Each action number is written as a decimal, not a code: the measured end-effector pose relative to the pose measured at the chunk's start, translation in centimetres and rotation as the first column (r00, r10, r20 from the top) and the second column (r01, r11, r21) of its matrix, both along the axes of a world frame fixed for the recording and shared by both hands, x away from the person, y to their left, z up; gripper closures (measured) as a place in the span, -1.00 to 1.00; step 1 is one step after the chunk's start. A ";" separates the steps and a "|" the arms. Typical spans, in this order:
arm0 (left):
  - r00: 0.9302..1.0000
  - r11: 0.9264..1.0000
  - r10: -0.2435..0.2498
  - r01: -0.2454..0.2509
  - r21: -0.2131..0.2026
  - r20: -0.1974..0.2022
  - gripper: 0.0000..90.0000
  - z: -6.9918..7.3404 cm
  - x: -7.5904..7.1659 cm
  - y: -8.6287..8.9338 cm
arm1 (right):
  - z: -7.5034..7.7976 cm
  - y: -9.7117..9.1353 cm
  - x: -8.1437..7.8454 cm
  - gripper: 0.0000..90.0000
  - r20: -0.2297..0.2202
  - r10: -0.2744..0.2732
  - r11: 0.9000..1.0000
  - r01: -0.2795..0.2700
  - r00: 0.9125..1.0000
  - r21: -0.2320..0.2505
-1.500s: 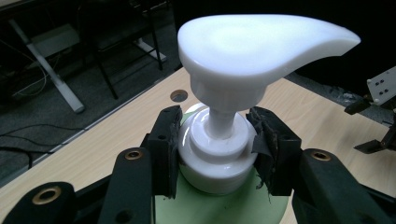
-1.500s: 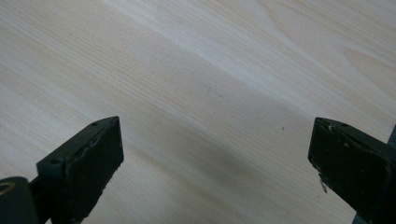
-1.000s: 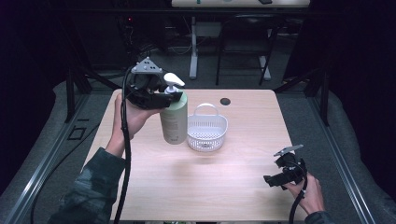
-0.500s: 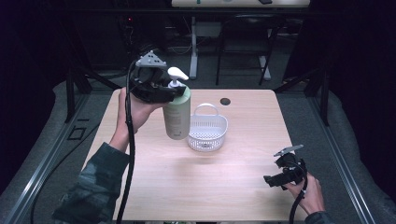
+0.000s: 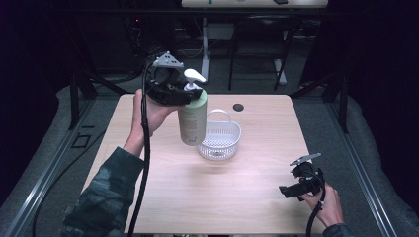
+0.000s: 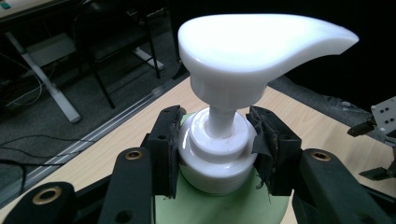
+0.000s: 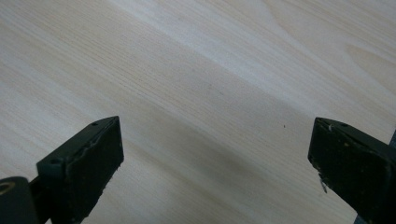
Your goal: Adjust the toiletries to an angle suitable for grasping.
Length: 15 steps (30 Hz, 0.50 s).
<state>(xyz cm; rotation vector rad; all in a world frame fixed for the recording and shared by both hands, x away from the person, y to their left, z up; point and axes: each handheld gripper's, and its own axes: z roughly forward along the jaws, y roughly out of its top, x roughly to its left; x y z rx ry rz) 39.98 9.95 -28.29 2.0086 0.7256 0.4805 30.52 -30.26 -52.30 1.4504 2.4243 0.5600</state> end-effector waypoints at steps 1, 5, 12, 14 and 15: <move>1.000 1.000 -0.003 0.003 0.005 0.000 0.23 0.0 0.1 0.0 | 0.0 0.0 0.0 -0.94 0.000 0.001 1.000 -0.001 1.000 -0.001; 1.000 1.000 -0.001 0.001 0.003 -0.004 0.23 -0.1 0.4 -0.3 | -0.1 0.0 0.0 -0.94 0.000 -0.001 1.000 0.001 1.000 0.000; 1.000 1.000 -0.002 0.002 0.000 -0.007 0.23 0.0 0.9 -0.9 | -0.1 0.0 0.0 -0.94 -0.001 -0.002 1.000 0.002 1.000 0.000; 1.000 1.000 0.000 0.000 0.001 -0.005 0.23 0.0 1.1 -1.0 | -0.1 0.0 0.0 -0.94 -0.001 -0.001 1.000 0.001 1.000 0.000; 1.000 1.000 -0.001 0.001 0.001 -0.007 0.23 0.0 1.2 -1.1 | -0.1 0.0 0.0 -0.94 0.000 0.000 1.000 0.000 1.000 0.000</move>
